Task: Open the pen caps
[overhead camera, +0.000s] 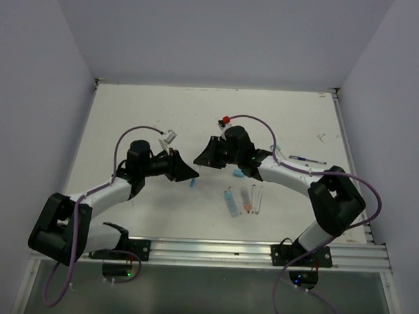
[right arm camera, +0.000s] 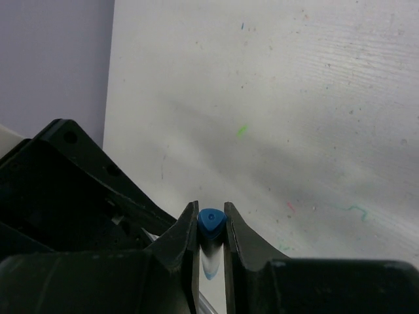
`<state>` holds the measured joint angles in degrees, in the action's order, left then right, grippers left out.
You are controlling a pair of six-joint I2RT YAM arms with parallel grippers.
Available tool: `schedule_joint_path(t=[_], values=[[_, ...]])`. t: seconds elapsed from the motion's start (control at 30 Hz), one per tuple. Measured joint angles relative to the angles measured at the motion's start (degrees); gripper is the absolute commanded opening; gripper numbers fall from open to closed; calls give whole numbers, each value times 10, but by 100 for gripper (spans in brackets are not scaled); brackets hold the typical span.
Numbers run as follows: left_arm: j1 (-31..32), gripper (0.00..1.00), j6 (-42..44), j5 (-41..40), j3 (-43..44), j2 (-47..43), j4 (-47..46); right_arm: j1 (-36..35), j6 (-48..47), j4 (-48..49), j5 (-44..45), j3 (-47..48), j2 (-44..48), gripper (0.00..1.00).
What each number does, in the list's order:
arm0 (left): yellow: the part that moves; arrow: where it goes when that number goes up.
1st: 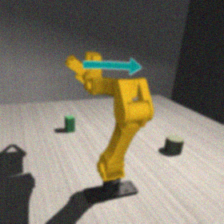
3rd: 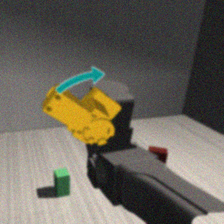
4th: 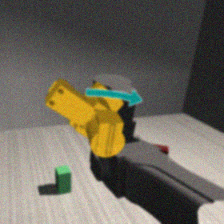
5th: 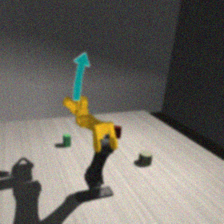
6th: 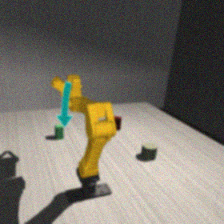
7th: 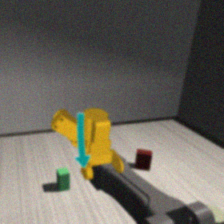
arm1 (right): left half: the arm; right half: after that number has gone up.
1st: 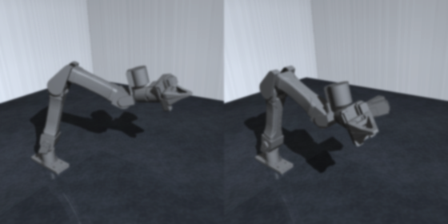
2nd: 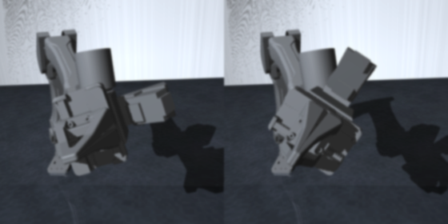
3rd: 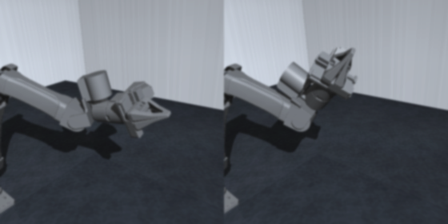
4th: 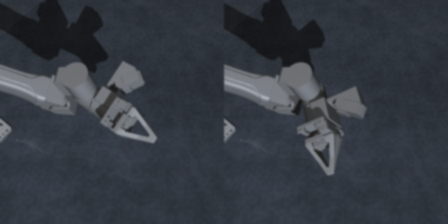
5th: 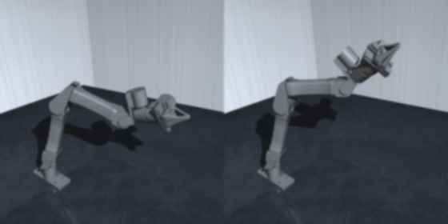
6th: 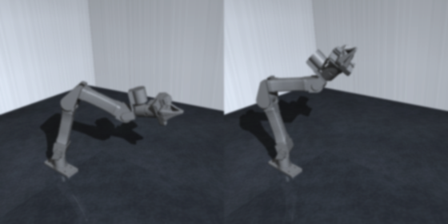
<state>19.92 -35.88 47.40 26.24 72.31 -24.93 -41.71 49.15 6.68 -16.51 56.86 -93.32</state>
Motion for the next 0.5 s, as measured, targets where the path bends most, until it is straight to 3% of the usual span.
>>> schedule_joint_path(t=[0.3, 0.5], values=[[12, 50, 15, -22, -17, -23, 19, 1, -1, -17, 21, -11, 35, 0], [28, 41, 16, -28, -24, -17, 23, 1, 1, -16, 20, -12, 49, 0]])
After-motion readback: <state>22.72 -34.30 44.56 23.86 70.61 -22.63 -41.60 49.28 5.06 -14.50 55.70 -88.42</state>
